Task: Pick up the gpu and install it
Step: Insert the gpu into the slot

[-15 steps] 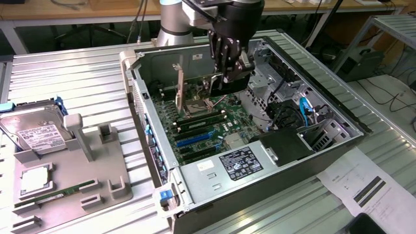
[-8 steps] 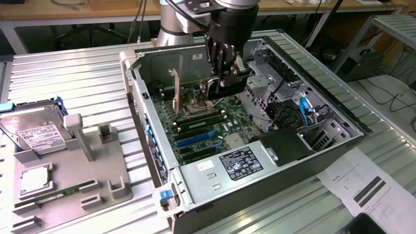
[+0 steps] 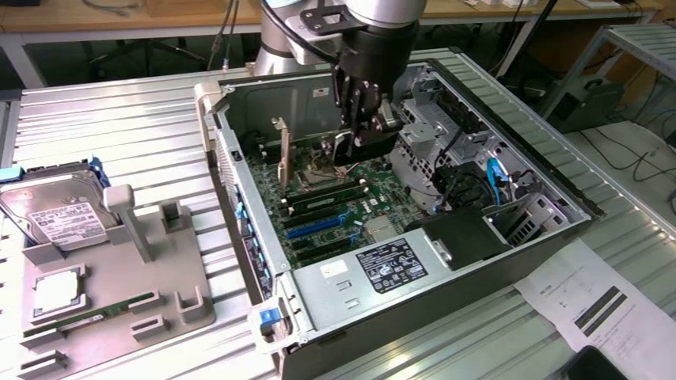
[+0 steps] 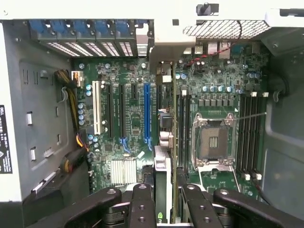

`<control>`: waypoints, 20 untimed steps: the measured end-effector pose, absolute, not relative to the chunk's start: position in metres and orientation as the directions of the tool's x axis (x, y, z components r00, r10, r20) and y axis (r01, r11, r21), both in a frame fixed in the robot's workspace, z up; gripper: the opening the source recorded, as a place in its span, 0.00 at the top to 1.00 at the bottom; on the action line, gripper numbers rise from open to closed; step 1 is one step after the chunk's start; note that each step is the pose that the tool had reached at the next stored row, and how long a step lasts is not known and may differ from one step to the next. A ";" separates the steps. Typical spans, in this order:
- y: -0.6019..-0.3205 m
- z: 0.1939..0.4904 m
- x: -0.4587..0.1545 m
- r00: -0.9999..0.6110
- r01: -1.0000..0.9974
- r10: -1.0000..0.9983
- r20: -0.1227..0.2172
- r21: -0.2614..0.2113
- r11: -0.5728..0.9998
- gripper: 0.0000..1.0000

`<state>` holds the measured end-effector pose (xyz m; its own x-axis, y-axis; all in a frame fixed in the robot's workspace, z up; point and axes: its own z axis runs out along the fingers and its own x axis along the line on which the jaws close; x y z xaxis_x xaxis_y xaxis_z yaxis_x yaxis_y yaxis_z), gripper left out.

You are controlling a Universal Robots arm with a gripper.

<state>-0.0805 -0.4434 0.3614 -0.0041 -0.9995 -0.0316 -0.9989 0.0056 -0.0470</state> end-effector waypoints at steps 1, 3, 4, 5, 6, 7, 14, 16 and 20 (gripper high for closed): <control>-0.443 0.361 -0.081 -0.004 -0.999 -1.000 -0.031 -0.042 0.006 0.73; -0.443 0.359 -0.082 -0.005 -1.000 -1.000 -0.031 -0.029 0.006 0.73; -0.444 0.358 -0.082 -0.005 -1.000 -1.000 -0.031 -0.025 0.006 0.73; -0.444 0.355 -0.082 -0.005 -1.000 -1.000 -0.031 -0.021 0.006 0.73; -0.448 0.352 -0.082 -0.005 -1.000 -1.000 -0.031 -0.016 0.006 0.73; -0.451 0.349 -0.082 -0.005 -1.000 -1.000 -0.031 -0.015 0.006 0.73; -0.451 0.339 -0.085 -0.005 -1.000 -1.000 -0.022 -0.012 0.005 0.73; -0.451 0.335 -0.086 -0.005 -1.000 -1.000 -0.014 -0.012 0.005 0.73; -0.451 0.330 -0.087 -0.005 -1.000 -1.000 -0.014 -0.012 0.005 0.73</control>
<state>-0.0866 -0.4514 0.3301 -0.0053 -0.9999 -0.0135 -0.9999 0.0055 -0.0124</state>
